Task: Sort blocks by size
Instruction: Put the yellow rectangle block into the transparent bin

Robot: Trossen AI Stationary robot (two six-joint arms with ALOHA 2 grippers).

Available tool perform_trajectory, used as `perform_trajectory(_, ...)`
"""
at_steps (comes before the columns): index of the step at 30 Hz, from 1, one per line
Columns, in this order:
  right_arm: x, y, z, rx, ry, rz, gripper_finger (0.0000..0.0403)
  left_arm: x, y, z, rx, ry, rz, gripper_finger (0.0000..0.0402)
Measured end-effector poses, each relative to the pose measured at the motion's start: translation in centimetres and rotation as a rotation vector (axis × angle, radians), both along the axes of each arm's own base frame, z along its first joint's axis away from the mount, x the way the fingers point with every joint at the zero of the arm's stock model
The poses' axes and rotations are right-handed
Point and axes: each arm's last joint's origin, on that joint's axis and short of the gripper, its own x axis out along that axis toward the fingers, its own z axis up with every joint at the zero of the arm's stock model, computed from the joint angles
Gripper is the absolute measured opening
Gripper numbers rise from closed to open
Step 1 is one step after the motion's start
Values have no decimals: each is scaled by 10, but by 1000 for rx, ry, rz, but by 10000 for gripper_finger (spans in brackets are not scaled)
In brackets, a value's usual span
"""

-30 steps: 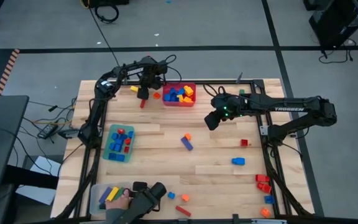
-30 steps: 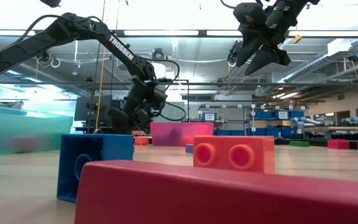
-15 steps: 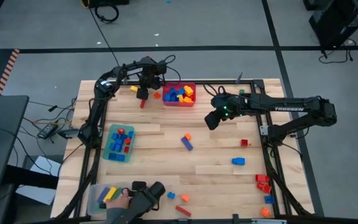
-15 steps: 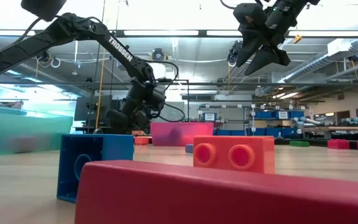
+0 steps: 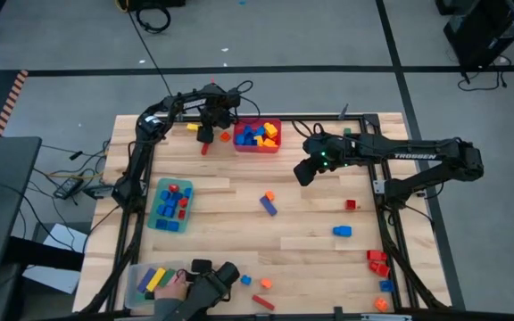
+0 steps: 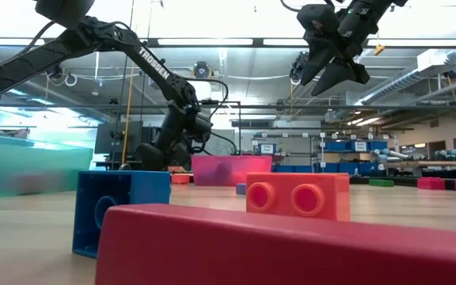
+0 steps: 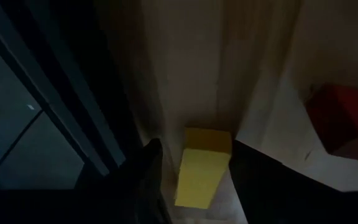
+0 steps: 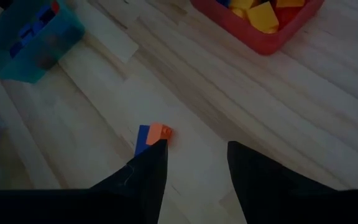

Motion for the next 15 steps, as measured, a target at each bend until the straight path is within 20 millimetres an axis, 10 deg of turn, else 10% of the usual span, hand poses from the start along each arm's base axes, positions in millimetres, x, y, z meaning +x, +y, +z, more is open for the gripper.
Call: perform_trajectory(15, 0, 0, 0, -1, -1, 0, 181, 3, -2, 0, 15, -16, 36, 102)
